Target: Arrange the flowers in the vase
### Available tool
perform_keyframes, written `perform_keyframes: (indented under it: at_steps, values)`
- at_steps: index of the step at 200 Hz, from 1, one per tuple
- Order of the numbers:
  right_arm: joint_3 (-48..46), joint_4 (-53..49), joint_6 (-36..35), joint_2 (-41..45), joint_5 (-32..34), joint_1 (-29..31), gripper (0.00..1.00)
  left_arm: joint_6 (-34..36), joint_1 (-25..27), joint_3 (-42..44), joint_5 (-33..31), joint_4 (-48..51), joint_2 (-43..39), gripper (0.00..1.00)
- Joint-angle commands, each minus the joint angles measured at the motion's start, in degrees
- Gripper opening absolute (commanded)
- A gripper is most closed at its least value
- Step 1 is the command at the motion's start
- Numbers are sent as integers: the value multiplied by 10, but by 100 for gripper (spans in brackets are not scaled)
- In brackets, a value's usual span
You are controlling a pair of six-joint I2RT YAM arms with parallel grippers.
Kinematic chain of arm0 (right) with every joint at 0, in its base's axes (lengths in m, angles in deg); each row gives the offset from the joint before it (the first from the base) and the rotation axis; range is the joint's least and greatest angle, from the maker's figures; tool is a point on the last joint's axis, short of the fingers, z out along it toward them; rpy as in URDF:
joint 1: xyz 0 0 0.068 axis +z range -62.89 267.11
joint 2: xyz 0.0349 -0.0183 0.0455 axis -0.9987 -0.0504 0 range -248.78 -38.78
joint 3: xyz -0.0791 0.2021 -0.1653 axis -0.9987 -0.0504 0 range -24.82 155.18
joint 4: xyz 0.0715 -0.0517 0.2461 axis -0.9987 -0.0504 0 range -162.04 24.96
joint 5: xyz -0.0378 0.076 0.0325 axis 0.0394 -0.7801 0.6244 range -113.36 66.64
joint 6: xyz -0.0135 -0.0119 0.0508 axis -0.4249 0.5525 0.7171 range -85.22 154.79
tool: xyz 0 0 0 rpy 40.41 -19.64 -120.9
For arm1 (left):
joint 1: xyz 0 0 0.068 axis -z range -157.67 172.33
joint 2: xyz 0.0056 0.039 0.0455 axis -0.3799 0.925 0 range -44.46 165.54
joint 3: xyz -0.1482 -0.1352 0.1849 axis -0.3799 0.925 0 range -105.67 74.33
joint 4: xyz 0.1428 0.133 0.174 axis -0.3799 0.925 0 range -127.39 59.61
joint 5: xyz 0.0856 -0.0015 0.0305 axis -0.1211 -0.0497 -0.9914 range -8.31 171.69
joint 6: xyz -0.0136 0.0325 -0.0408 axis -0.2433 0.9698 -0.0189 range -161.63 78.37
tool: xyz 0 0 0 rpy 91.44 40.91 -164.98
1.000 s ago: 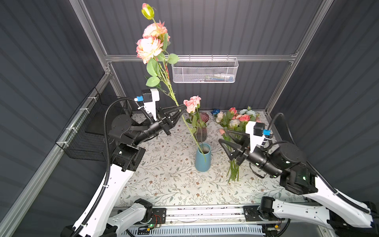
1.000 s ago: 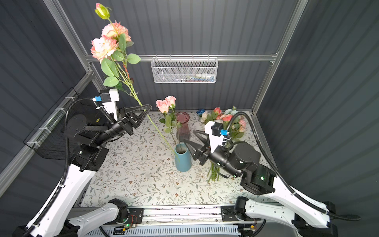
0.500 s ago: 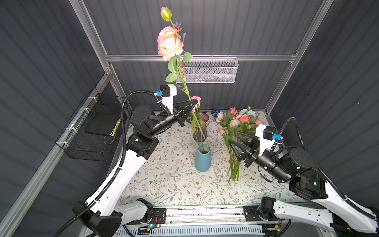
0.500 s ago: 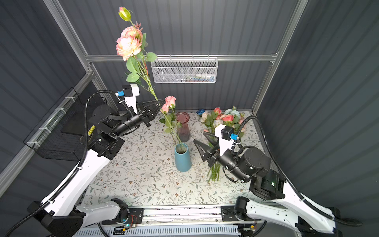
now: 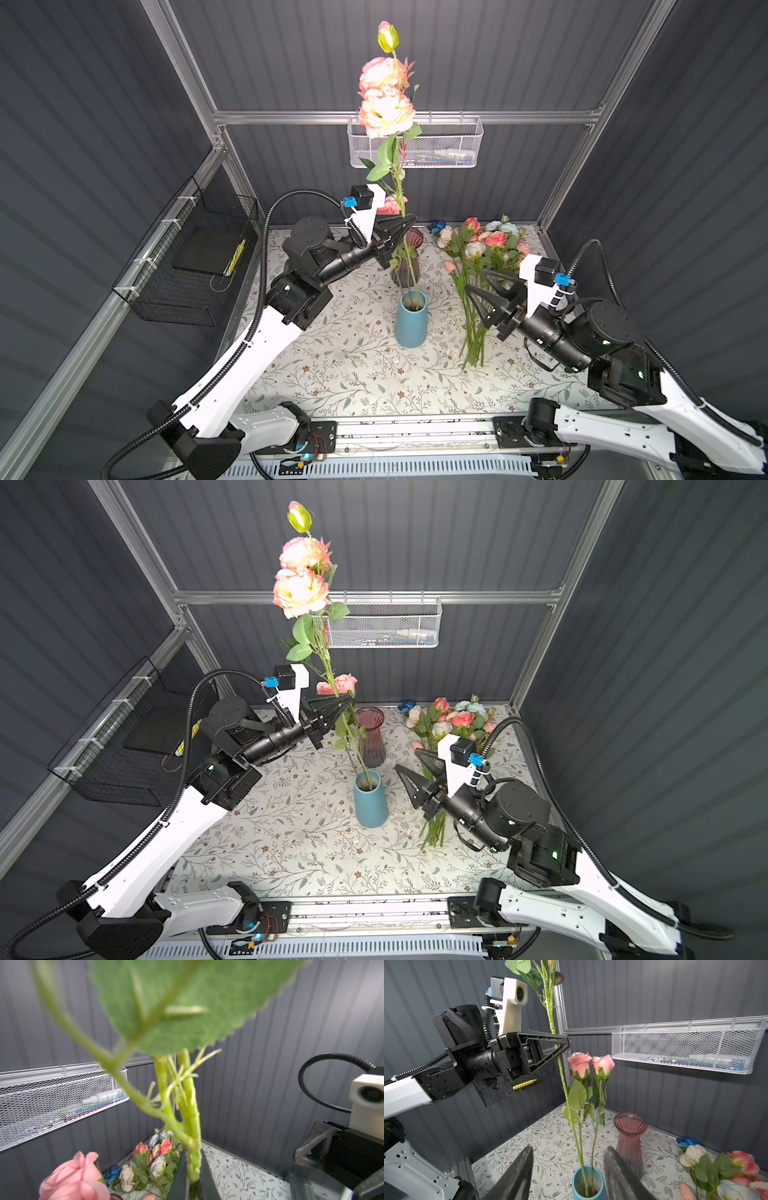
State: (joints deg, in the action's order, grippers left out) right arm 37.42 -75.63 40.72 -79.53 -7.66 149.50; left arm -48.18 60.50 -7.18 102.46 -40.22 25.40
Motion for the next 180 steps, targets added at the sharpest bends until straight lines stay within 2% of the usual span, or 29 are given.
perform_keyframes:
  at_steps: [1,40,47,56,73,106,130,146,159,164,180]
  values:
    - [-7,7,-3,10,7,-2,57,29,6,-3,-14,38,-5,0]
    - [-13,8,2,16,8,-2,57,33,19,21,-48,82,-10,0]
    - [-14,8,3,16,7,-2,57,33,21,20,-49,88,-11,12]
    - [-15,8,4,15,7,-2,58,31,25,24,-50,92,-14,32]
    - [-15,7,7,13,6,-2,58,26,32,30,-61,92,-25,57]
    - [-9,-3,17,6,12,-2,63,5,33,35,-64,79,-53,73]
    - [4,-38,43,-10,59,-7,63,-19,33,42,-62,63,-79,83]
    - [3,-73,90,-21,58,-44,64,-40,33,56,-60,41,-102,89]
    - [-20,-85,142,-19,8,-109,63,-57,33,69,-63,24,-124,94]
    - [-32,-86,156,-18,-16,-136,63,-61,33,74,-66,19,-133,99]
    - [-74,-89,200,-25,-63,-210,64,-73,33,90,-82,18,-159,100]
